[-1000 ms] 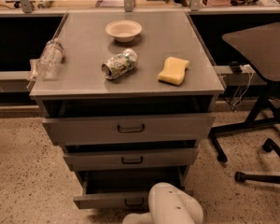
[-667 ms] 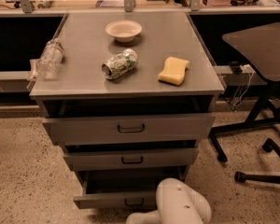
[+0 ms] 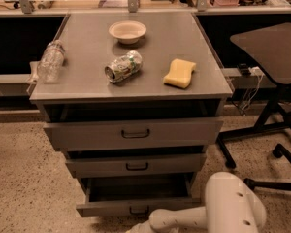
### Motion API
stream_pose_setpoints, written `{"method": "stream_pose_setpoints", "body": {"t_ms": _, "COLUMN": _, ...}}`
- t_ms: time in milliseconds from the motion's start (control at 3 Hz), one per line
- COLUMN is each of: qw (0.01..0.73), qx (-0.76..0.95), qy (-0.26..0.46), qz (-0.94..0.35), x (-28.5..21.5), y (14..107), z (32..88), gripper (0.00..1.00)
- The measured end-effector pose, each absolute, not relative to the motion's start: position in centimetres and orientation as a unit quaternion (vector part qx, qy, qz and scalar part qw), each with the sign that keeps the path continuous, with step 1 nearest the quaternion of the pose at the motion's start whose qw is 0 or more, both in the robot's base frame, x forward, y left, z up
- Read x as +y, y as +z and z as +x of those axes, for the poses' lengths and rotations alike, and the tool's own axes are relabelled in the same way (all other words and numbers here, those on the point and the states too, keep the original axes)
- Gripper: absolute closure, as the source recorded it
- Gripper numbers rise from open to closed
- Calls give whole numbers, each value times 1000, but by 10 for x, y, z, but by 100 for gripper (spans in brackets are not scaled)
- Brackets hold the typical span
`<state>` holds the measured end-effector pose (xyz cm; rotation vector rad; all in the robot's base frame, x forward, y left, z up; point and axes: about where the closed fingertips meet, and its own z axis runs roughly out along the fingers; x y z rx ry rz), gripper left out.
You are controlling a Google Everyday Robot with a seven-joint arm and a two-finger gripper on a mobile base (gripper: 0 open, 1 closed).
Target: Close bottom drawer
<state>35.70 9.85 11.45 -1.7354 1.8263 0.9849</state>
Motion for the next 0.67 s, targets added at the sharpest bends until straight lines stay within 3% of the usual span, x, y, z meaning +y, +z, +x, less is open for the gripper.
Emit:
{"method": "stream_pose_setpoints", "body": {"t_ms": 333, "qw": 201, "qx": 652, "qy": 363, "qz": -635, "x": 95, "y": 130, "z": 319, "gripper": 96}}
{"method": "stream_pose_setpoints", "body": {"t_ms": 667, "qw": 204, "qx": 673, "qy": 324, "qz": -632, "x": 83, "y": 130, "z": 336, "gripper": 100}}
